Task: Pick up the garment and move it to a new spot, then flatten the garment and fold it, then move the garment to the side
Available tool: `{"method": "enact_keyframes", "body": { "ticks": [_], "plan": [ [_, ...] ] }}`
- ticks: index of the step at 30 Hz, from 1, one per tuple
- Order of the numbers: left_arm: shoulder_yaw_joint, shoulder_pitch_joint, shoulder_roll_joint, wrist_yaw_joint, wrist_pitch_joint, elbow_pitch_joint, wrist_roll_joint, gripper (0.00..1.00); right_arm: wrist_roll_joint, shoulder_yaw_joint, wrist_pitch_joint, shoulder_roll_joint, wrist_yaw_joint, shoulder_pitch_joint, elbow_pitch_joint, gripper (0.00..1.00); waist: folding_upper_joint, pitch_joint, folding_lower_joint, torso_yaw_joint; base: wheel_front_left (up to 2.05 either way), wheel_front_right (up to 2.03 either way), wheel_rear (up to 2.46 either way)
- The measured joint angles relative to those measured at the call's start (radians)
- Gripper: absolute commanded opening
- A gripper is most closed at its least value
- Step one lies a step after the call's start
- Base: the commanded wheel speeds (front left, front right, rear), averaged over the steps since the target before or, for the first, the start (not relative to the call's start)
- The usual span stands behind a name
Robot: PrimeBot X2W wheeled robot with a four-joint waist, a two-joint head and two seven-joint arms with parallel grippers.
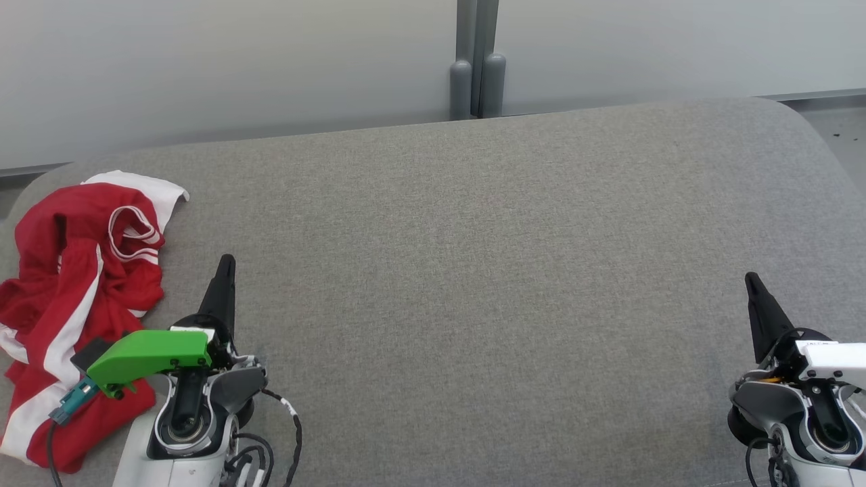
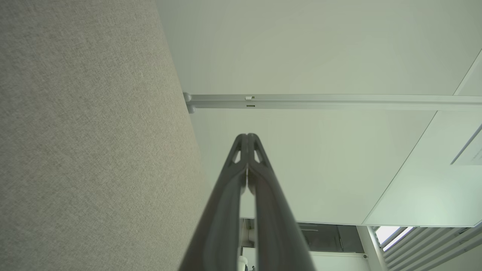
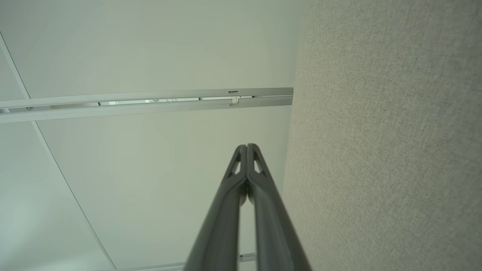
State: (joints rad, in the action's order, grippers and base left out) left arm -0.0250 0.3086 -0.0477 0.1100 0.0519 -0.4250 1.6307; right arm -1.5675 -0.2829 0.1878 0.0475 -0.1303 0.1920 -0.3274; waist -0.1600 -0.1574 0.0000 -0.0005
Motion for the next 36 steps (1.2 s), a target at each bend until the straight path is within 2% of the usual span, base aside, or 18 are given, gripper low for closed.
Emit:
{"method": "enact_keyframes", "body": {
  "ticks": [18, 19, 25, 29, 36],
  "plan": [
    [0.0, 0.0, 0.0, 0.0, 0.0, 0.0, 0.0, 0.0, 0.0, 0.0, 0.0, 0.0, 0.0, 0.0, 0.0, 0.0, 0.0, 0.0, 0.0, 0.0, 0.0, 0.0, 0.0],
    [0.0, -0.001, 0.0, 0.0, 0.0, -0.001, 0.0, 1.0, 0.0, 0.0, 0.0, -0.001, 0.0, -0.001, -0.001, 1.0, 0.0, 0.0, 0.0, 0.0, 0.0, 0.0, 0.0],
    [-0.009, -0.062, 0.003, -0.001, -0.002, -0.041, -0.001, 1.0, 0.0, 0.012, -0.005, -0.021, 0.0, -0.045, -0.045, 1.0, 0.0001, 0.0, 0.0001, 0.0, 0.0, 0.0, 0.0],
    [-0.014, -0.073, 0.003, -0.001, -0.02, -0.026, -0.006, 1.0, 0.001, 0.041, -0.028, -0.023, 0.0, -0.048, -0.038, 1.0, 0.0013, 0.002, 0.0001, 0.0, 0.0, 0.0, 0.0],
    [-0.021, -0.101, 0.003, -0.004, -0.048, 0.018, -0.034, 1.0, 0.023, 0.085, -0.068, -0.021, 0.0, -0.057, -0.017, 1.0, 0.0002, 0.0, 0.0, 0.0, 0.0, 0.0, 0.0]
  ]
}}
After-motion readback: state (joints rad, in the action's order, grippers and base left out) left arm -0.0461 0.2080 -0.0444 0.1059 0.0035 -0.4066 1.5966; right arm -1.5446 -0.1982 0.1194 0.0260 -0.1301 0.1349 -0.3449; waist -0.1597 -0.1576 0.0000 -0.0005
